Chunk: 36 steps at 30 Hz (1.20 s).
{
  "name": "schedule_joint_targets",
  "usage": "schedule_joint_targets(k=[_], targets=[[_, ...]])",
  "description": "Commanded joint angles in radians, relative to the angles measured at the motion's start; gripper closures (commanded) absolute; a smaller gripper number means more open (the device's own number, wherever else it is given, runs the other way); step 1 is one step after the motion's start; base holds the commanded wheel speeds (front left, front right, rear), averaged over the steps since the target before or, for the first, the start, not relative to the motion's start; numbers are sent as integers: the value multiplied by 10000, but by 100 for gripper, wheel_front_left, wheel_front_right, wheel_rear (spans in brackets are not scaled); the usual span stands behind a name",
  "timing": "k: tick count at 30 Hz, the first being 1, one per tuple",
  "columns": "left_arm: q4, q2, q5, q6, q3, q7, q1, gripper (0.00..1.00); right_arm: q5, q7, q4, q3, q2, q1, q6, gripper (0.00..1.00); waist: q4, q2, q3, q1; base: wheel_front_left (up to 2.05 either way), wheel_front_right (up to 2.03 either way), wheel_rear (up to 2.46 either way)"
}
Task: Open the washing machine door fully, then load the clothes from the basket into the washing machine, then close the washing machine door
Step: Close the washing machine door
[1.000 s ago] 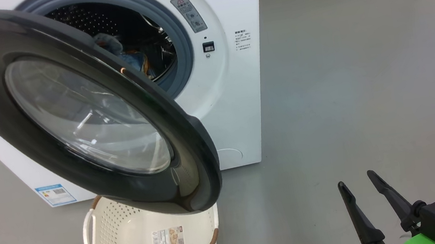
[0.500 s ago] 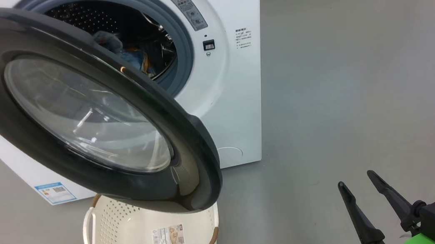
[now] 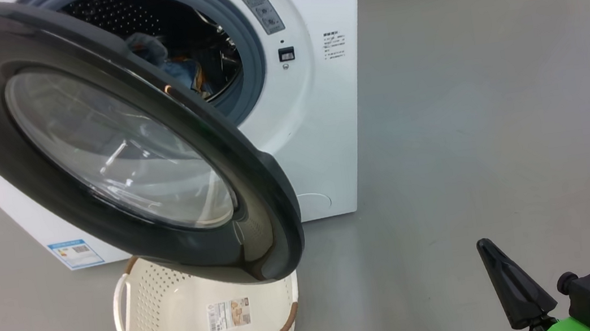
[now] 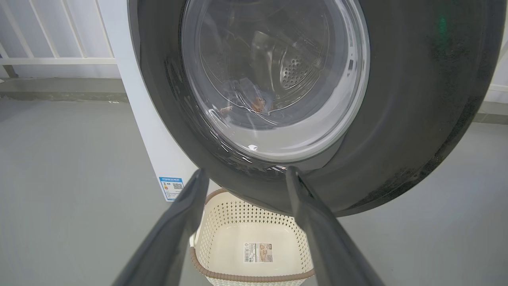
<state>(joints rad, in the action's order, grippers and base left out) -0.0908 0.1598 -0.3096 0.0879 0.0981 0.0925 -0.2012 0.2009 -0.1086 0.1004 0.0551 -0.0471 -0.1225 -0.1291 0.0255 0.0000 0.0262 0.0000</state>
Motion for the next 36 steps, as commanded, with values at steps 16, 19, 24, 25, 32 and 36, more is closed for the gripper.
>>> schedule_joint_targets(k=[16, 19, 24, 25, 32, 36], targets=[[-213, 103, -86, 134, -148, 110, 855, 0, 220, -383, -1464, 404, -88, 2331, -16, 100, 349, 0, 612, 0, 0, 0, 0], [-148, 101, -89, 133, -109, 127, 947, 0, 297, -606, -2044, 470, -198, 3268, -16, 100, 421, 0, 673, 0, 0, 0, 0], [-76, 101, -106, 148, -65, 149, 1042, 0, 376, -919, -2622, 569, -351, 4927, -16, 100, 498, 0, 708, 0, 0, 0, 0], [-78, 111, -106, 150, -62, 150, 1058, 0, 379, -972, -2662, 600, -373, 5266, -16, 100, 500, 0, 719, 0, 0, 0, 0], [-90, 165, -140, 154, -22, 161, 1136, 0, 546, -1168, -2228, 1469, -394, 7565, -16, 100, 535, 0, 730, 0, 0, 0, 0], [-81, 168, -169, 141, 23, 178, 1180, 0, 772, -868, -1546, 2416, -355, 8216, -16, 100, 619, 0, 733, 0, 0, 0, 0]])
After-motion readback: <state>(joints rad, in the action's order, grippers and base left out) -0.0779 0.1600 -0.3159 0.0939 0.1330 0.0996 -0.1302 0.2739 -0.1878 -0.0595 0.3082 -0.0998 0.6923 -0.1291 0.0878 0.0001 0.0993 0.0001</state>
